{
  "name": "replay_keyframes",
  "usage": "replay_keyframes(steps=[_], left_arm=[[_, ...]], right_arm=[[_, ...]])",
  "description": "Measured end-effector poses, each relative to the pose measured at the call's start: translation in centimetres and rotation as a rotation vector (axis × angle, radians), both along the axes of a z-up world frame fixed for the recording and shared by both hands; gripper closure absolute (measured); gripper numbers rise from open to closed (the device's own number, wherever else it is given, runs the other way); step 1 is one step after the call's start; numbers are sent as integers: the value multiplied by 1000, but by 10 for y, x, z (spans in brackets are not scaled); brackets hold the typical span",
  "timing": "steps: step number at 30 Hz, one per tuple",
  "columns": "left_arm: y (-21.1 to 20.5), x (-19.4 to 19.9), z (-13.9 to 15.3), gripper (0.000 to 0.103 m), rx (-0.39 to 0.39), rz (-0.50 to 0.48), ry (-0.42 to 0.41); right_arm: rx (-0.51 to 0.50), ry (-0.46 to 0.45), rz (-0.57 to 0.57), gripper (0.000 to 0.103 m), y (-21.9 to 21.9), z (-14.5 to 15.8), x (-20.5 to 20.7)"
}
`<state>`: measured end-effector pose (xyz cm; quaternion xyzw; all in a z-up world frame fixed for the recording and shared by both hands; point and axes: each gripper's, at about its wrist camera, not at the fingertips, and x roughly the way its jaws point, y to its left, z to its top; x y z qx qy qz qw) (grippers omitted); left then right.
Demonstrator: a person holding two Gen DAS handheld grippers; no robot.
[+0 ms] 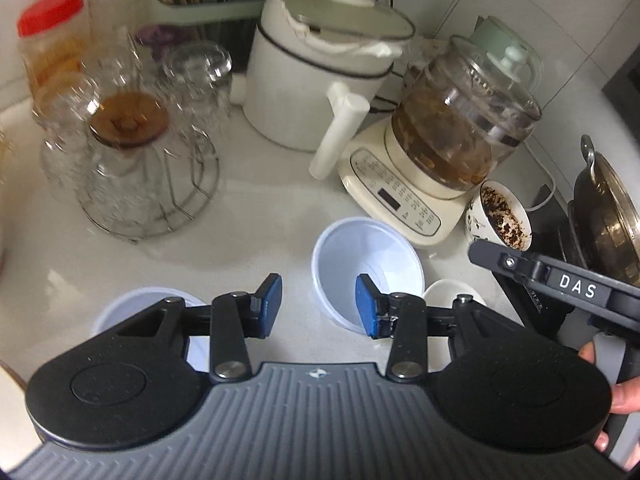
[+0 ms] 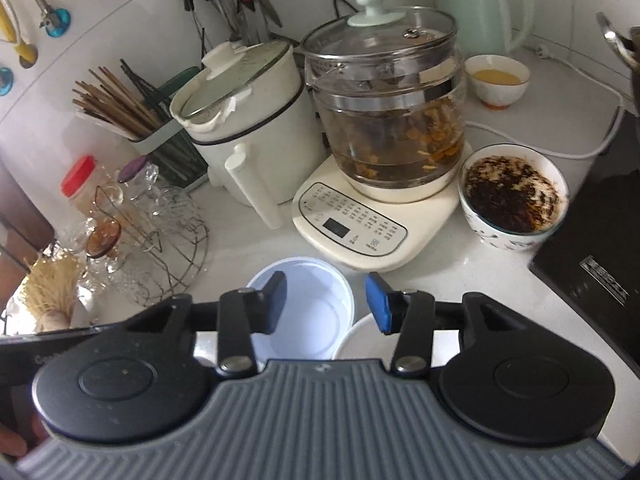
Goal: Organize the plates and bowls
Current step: 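Close both grippers on the rim of the white bowl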
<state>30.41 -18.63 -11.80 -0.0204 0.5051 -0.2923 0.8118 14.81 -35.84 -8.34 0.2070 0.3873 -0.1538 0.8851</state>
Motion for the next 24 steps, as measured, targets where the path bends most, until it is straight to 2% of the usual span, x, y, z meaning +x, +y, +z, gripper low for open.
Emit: replay_keyframes(steps=[3,7,10,15,20,24], left_arm=[[-11,8,-14,57,-9,-3,47],[-26,19,-31,57,17,-6,78],[-36,26,-42,59,38,-5,103],[-44,34,-56,70,60,18,133],[-47,39,-61,74,65,38,144],[-50,41,-66,84,76,43,157]], right_arm=[[3,23,20,58,-7,-12,11],[52,88,39,58,-20,-37,27],[75,119,54,64,-25,-51,36],[90,143,78,69,-25,-65,46],[73,159,95,74,-24,-71,56],[72,172,98,80,-24,-75,58]])
